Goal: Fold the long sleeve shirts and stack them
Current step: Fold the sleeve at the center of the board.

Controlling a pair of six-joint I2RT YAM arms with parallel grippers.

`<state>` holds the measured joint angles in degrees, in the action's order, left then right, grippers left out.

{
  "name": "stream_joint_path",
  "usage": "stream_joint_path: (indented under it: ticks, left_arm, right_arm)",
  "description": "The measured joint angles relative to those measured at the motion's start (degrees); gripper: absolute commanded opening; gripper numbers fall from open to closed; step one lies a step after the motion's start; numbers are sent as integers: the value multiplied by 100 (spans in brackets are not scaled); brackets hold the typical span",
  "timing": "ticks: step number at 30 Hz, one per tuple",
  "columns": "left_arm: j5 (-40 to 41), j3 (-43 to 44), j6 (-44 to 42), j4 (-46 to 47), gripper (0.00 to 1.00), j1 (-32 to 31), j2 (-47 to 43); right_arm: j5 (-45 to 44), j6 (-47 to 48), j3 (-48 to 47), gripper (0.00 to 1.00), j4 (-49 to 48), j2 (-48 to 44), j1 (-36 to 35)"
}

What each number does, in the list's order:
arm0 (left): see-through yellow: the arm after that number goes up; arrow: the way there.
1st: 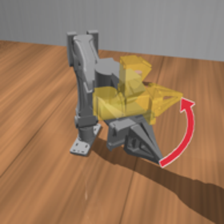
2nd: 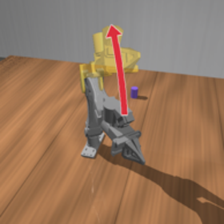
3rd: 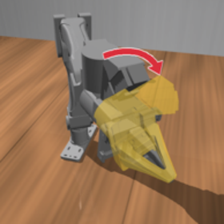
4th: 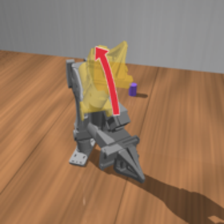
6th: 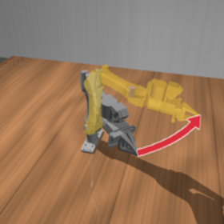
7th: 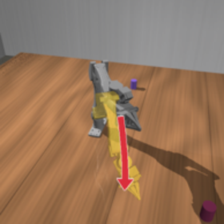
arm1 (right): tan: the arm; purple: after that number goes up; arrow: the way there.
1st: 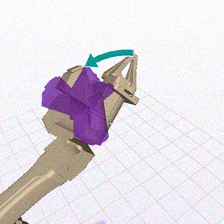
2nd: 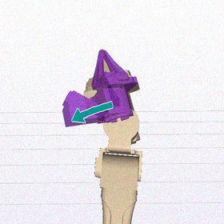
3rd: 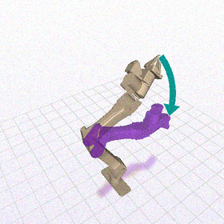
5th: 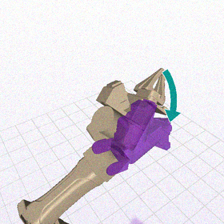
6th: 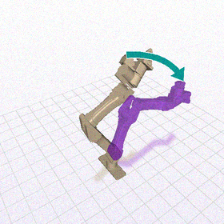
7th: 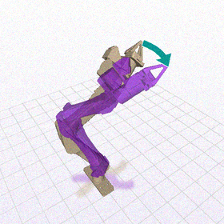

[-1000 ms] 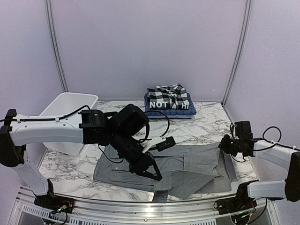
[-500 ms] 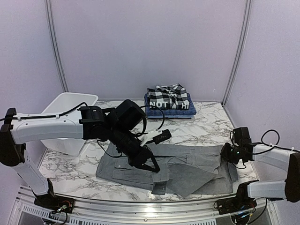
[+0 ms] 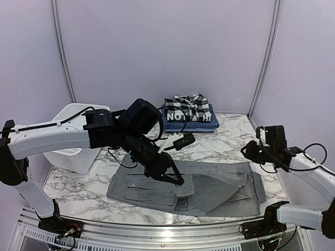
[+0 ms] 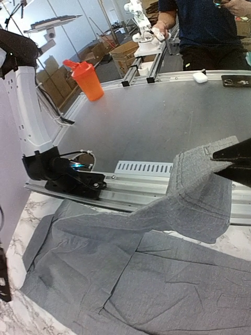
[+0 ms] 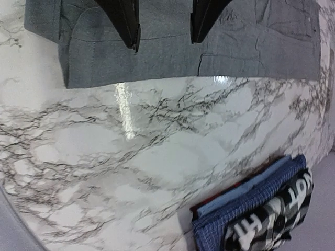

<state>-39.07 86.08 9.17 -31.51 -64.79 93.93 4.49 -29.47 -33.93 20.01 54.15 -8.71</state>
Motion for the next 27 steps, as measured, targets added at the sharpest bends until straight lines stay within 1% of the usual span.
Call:
stream_joint_path:
  ticks: [2, 6, 13, 17, 19, 27]
  left_arm:
    - [28, 122, 59, 39, 0, 92, -7]
    - [168, 105, 343, 160, 0, 522, -39]
    - [629, -538, 984, 310, 0, 1403, -61]
    - [876, -861, 1287, 328, 0, 1849, 46]
    - [964, -953, 1405, 367, 0, 1974, 140]
    - [1058, -1187, 1641, 439, 0, 2168, 619]
  right_arm:
    - [173, 79, -2, 22, -140, 468, -289]
    - [433, 151, -2, 21, -317, 1200, -540]
    - [540, 234, -59, 21, -516, 1644, -570]
    - [538, 269, -87, 25, -608, 1690, -570]
    - [533, 291, -87, 27, -610, 1690, -570]
    - [439, 389, -87, 40, -575, 1567, -570]
